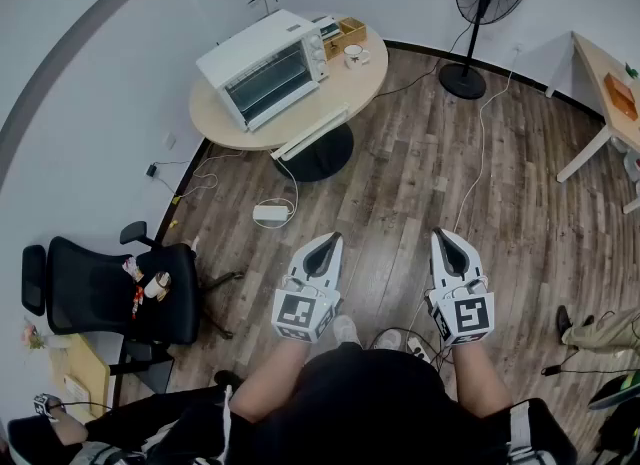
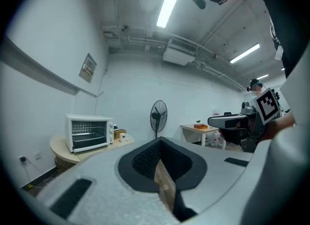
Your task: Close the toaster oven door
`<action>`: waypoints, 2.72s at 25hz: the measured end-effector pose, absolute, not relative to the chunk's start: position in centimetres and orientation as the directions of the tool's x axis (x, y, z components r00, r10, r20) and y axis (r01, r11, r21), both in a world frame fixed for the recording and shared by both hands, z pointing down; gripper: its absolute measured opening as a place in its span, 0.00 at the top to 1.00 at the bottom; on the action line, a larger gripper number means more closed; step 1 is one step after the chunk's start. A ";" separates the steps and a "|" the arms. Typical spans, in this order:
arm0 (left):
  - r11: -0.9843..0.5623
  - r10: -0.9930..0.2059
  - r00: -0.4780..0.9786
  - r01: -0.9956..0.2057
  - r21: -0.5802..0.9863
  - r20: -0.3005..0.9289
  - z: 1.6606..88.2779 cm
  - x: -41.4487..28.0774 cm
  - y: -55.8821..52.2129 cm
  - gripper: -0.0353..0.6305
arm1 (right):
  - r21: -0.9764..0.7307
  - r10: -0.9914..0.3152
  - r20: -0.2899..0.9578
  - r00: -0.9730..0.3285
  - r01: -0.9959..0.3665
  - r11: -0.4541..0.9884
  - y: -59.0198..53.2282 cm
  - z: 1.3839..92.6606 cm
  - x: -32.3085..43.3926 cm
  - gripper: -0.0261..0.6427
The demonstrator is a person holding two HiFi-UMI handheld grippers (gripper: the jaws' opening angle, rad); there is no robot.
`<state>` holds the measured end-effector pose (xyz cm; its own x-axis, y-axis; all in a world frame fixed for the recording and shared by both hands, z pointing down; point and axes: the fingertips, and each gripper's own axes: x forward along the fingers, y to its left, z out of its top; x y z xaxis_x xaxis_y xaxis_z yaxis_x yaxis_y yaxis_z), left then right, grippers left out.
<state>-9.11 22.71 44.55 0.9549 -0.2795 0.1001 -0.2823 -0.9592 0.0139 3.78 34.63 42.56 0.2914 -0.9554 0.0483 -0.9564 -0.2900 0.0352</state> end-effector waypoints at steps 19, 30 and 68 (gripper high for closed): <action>-0.960 -0.276 0.958 -0.278 0.014 0.080 43.7 -13.0 17.5 0.94 | 0.033 -0.952 -0.046 0.302 -0.952 -0.303 29.7 39.7 1.2 0.96; -0.959 -0.281 0.956 -0.282 -0.001 0.087 44.1 -17.1 14.7 0.94 | 0.042 -0.967 -0.047 0.252 -0.966 -0.254 26.3 39.5 -2.9 0.96; -0.889 -0.457 0.875 -0.453 -0.062 0.160 45.4 -0.7 3.2 0.94 | 0.026 -0.996 -0.007 -0.088 -0.996 0.087 9.2 42.0 15.0 0.96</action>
